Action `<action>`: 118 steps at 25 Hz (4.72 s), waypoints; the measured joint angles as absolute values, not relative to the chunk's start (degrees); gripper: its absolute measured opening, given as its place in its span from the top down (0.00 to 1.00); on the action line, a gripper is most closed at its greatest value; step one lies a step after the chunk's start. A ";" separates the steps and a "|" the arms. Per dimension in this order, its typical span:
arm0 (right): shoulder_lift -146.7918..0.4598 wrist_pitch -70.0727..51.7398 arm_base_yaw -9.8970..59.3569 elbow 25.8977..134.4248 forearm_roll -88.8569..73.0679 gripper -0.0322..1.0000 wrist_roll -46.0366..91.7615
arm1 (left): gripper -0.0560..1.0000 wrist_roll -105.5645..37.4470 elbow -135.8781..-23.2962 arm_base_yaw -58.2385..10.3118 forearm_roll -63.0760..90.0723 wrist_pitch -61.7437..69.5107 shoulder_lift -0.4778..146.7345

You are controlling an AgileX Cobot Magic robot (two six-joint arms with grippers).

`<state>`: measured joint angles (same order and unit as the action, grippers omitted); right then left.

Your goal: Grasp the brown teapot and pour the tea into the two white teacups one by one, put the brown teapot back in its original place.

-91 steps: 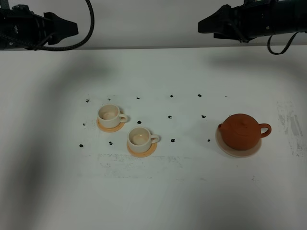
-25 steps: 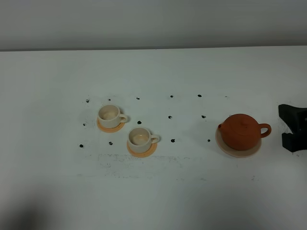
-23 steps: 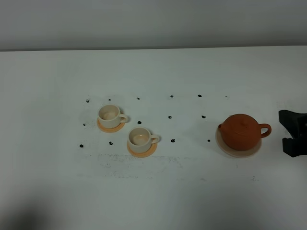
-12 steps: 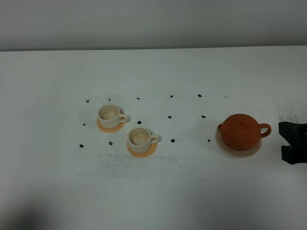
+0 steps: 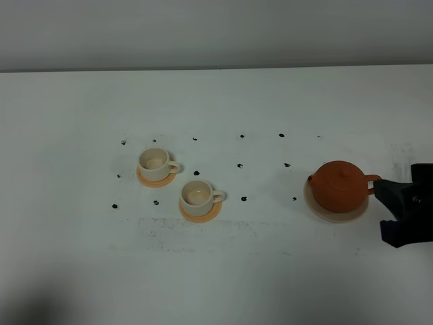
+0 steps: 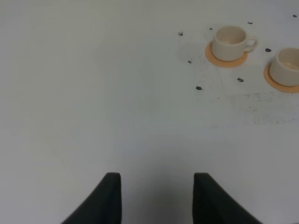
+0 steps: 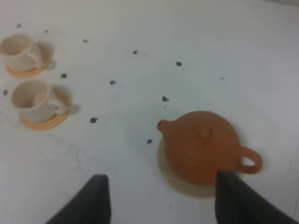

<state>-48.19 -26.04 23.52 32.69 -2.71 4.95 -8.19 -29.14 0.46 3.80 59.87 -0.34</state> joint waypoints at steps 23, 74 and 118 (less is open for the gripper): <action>-71.22 -32.46 13.54 48.25 14.03 0.51 14.58 | 0.60 -8.19 -29.14 0.46 3.80 59.87 -0.34; -101.35 -21.70 2.87 58.50 -0.65 0.55 20.43 | 0.60 -8.19 -29.14 0.46 3.79 59.87 -0.34; -102.72 -30.10 2.63 58.58 -8.86 0.55 19.54 | 0.60 -8.19 -29.14 0.46 3.79 59.87 -0.34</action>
